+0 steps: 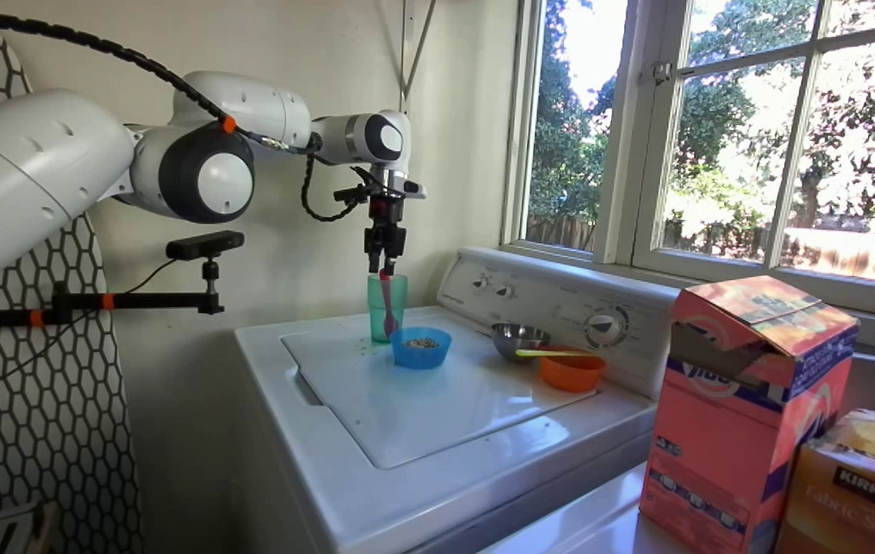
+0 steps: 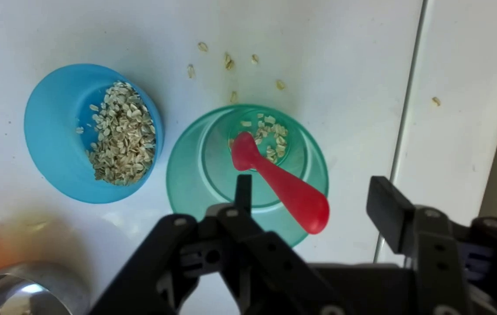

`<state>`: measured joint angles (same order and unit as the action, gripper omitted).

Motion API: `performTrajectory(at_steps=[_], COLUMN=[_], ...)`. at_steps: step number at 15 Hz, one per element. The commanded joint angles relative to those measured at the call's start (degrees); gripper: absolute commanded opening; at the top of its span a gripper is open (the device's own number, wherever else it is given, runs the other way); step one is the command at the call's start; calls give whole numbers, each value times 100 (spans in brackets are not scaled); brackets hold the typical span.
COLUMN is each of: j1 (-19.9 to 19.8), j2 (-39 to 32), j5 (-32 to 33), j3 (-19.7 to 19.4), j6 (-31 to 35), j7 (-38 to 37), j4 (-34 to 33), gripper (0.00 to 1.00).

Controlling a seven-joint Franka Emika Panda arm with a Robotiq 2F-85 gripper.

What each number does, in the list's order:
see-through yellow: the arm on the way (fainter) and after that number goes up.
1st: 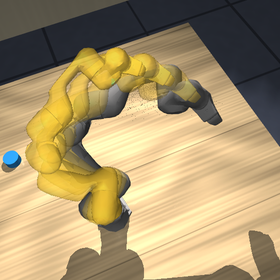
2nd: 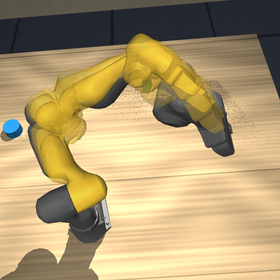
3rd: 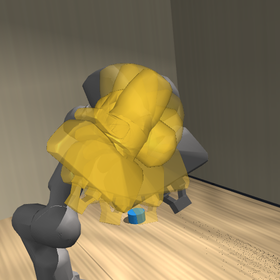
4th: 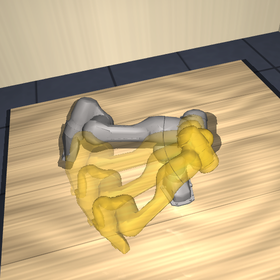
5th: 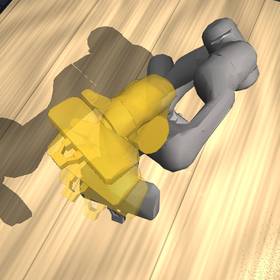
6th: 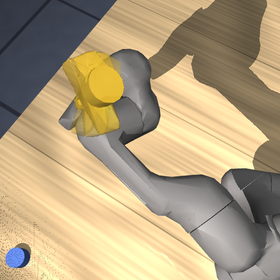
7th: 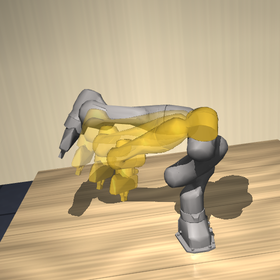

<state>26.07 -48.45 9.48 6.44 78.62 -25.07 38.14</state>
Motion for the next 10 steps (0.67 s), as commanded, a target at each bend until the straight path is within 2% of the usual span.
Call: performTrajectory(at_steps=[1, 2, 3, 4, 6, 7, 8, 9, 10], j1=[39, 28, 32, 33, 37, 36, 35, 34, 36], j2=[-239, -253, -265, -280, -301, -309, -316, -319, -319], j5=[-43, -69, -53, -48, -42, -45, -45, -45, -44], j3=[-11, 1, -4, -6, -6, -4, -3, -2, -2], j6=[-100, -165, -148, -116, -107, -109, -112, -114, -116], j7=[-197, -233, -244, -271, -316, -332, -353, -370, -394], j4=[-422, -451, -467, -488, -519, -533, -541, -544, -544], gripper=[58, 52, 52, 42, 39, 29, 15, 13, 4])
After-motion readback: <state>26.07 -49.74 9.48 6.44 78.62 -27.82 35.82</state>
